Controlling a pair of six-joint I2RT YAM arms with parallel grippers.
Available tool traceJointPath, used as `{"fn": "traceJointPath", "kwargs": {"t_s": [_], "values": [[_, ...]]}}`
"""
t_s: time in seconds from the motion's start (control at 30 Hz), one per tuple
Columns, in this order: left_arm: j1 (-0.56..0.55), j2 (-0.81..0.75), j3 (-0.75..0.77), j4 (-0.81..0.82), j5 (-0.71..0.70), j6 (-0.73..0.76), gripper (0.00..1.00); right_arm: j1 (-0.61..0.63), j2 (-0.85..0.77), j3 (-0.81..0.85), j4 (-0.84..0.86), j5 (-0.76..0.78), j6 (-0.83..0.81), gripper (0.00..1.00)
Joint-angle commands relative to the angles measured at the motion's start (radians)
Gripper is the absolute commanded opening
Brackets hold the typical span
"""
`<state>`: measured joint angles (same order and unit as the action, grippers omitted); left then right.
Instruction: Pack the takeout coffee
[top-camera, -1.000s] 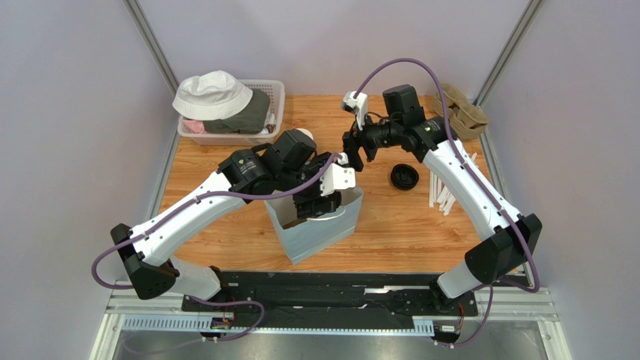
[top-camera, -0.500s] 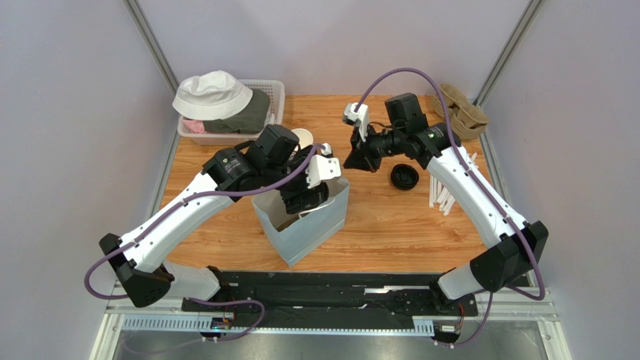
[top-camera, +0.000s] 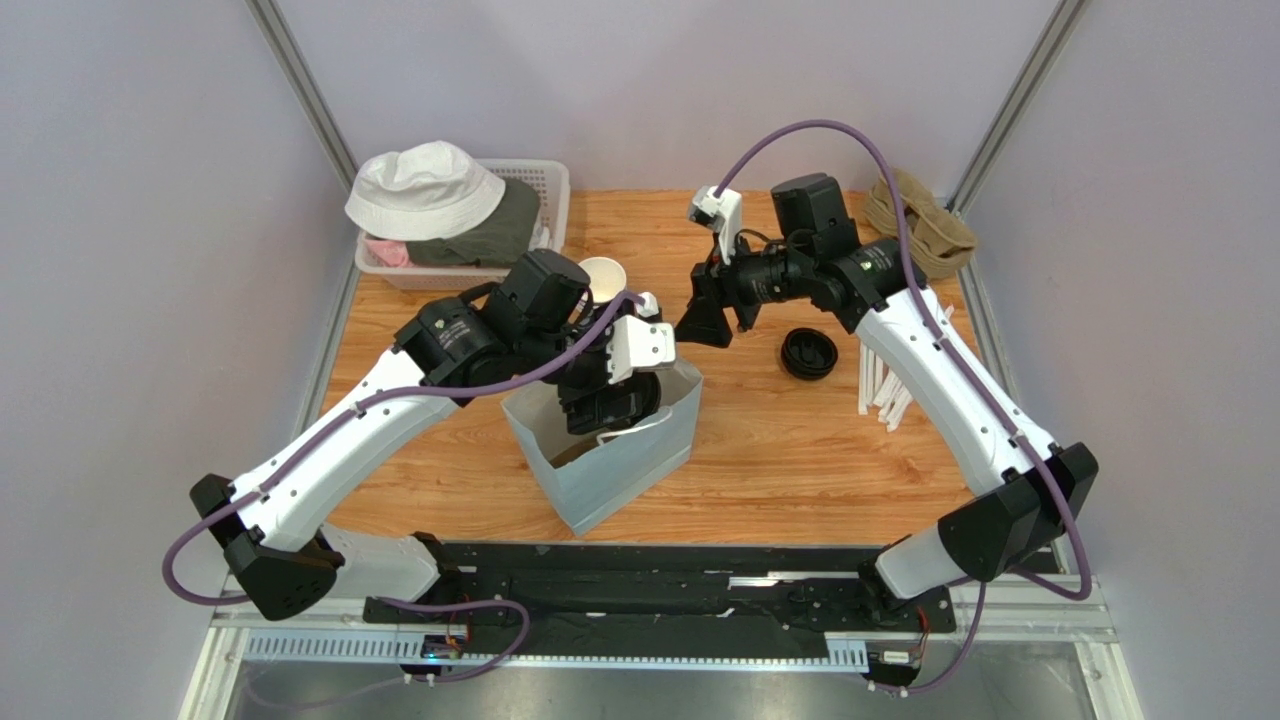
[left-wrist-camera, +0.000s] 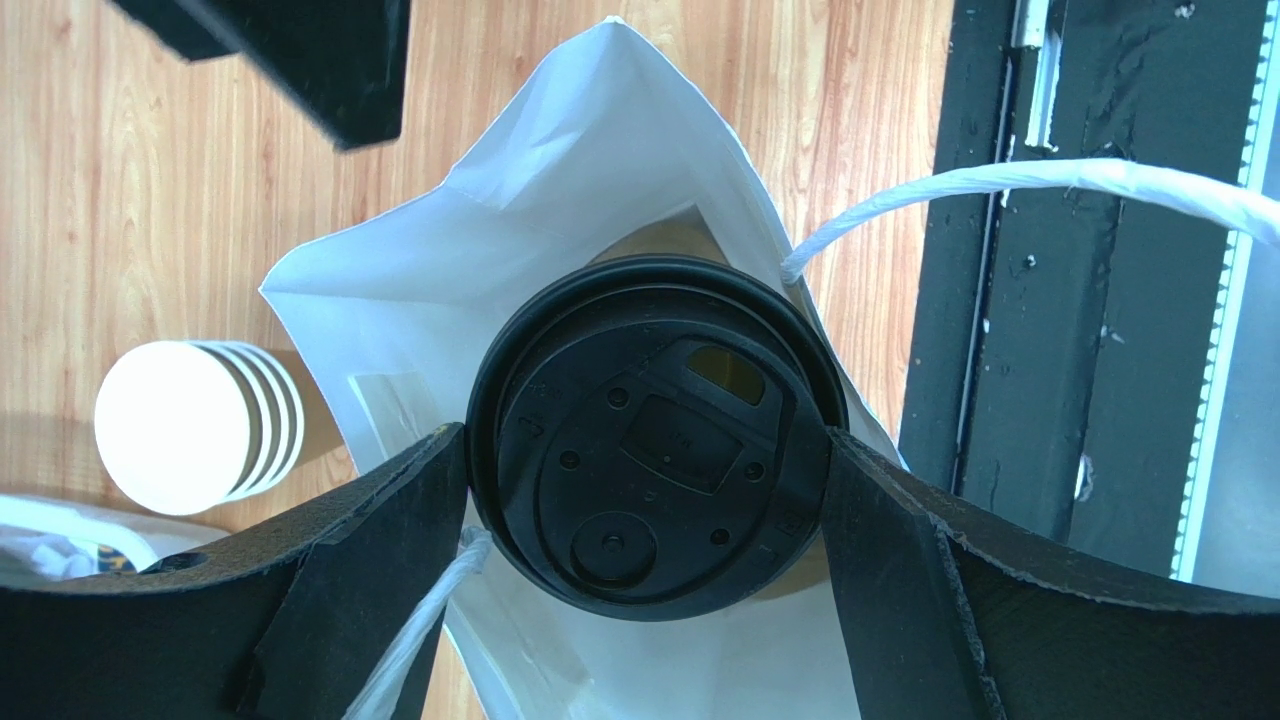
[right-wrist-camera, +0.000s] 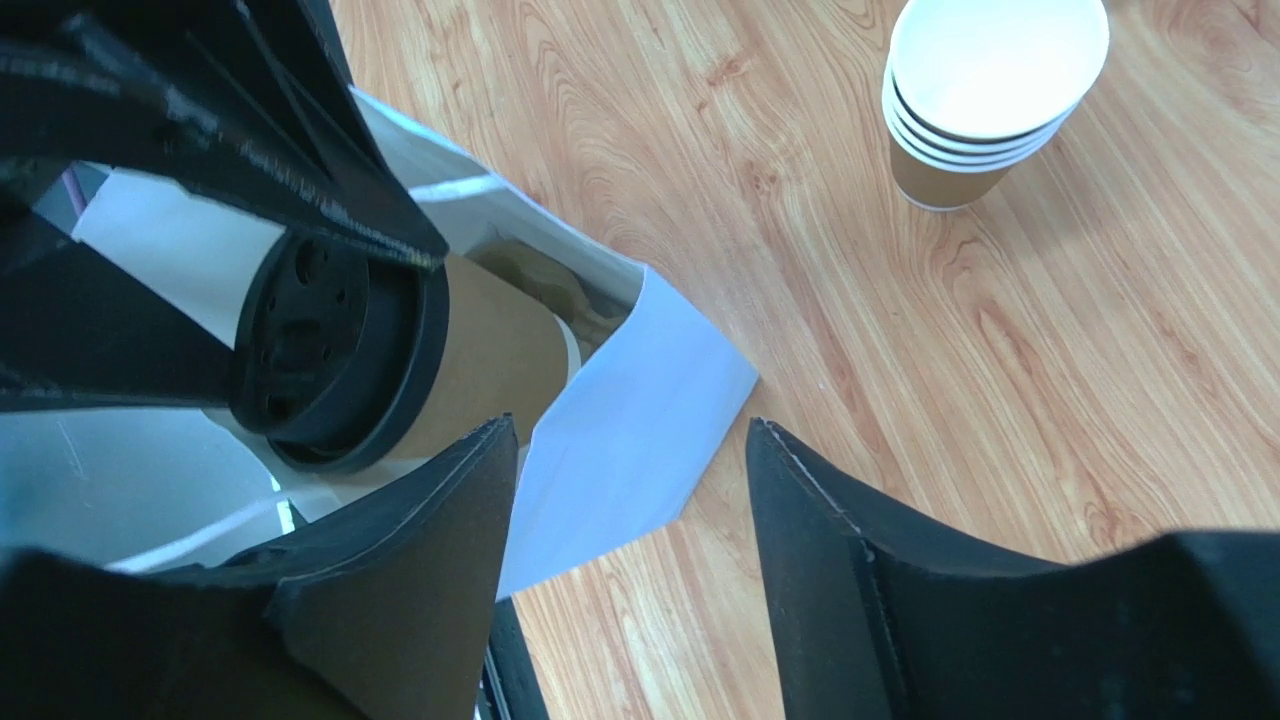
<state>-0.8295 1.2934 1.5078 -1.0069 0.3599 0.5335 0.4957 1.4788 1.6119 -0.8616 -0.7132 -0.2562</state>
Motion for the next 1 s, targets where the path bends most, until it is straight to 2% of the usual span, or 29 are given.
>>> {"fn": "traceJointPath", "kwargs": {"t_s": [0.0, 0.13, 0.47, 0.73, 0.9, 0.97], "values": [[0.001, 0.003, 0.041, -0.001, 0.042, 0.051, 0.24, 0.027, 0.037, 0.052, 0.049, 0.004, 0.083, 0.63], [0.001, 0.021, 0.063, -0.012, 0.047, 0.091, 0.24, 0.067, 0.061, 0.052, 0.047, 0.03, 0.069, 0.64], [-0.002, 0.052, 0.103, -0.062, 0.109, 0.18, 0.24, 0.095, 0.094, 0.055, 0.041, 0.089, 0.049, 0.52], [-0.023, 0.096, 0.146, -0.12, 0.137, 0.29, 0.23, 0.112, 0.112, 0.051, 0.047, 0.109, 0.054, 0.17], [-0.052, 0.13, 0.173, -0.153, 0.126, 0.348, 0.23, 0.116, 0.124, 0.062, 0.049, 0.116, 0.063, 0.01], [-0.057, 0.141, 0.189, -0.17, 0.122, 0.371, 0.23, 0.118, 0.126, 0.066, 0.05, 0.124, 0.064, 0.0]]}}
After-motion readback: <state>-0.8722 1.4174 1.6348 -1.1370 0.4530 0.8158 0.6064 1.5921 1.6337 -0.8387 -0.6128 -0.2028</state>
